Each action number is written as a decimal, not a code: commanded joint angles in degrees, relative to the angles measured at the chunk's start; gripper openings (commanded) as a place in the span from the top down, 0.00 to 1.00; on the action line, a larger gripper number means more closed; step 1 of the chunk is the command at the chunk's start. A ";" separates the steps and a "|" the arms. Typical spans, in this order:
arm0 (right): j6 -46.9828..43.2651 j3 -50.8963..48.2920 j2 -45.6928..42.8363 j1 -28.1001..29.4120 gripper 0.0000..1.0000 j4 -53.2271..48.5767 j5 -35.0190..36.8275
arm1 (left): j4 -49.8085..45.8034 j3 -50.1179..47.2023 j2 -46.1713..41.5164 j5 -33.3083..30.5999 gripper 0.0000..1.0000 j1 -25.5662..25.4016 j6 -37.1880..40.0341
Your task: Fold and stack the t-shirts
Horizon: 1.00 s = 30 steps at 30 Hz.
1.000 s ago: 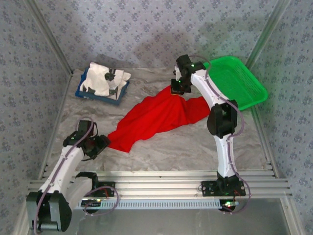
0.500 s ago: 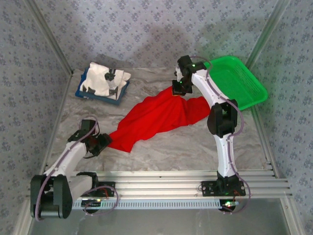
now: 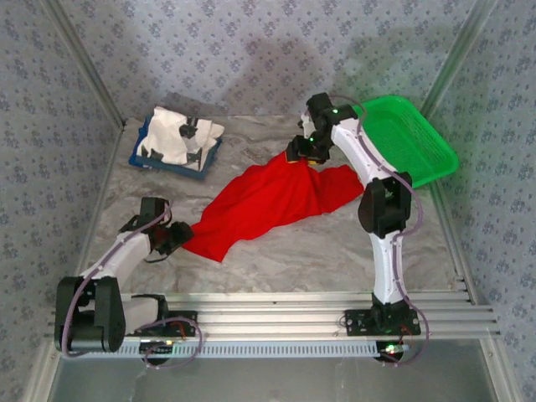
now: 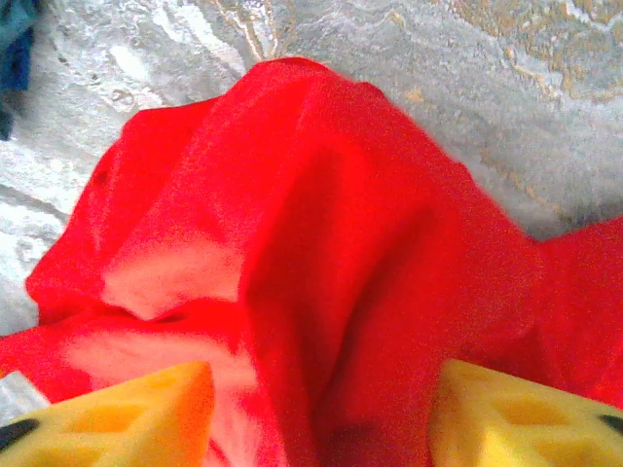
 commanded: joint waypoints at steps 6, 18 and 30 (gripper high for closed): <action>1.06 -13.38 -18.02 -4.58 0.21 -2.21 -1.01 | -1.93 3.90 0.24 1.84 0.92 0.28 2.97; 10.30 -46.23 -31.45 -14.85 0.22 10.08 -3.16 | -14.66 21.23 -15.56 5.58 1.00 0.25 -2.40; 14.12 -47.90 -18.13 -15.25 0.27 22.53 2.86 | -15.36 33.74 -14.24 8.77 1.00 0.18 -3.60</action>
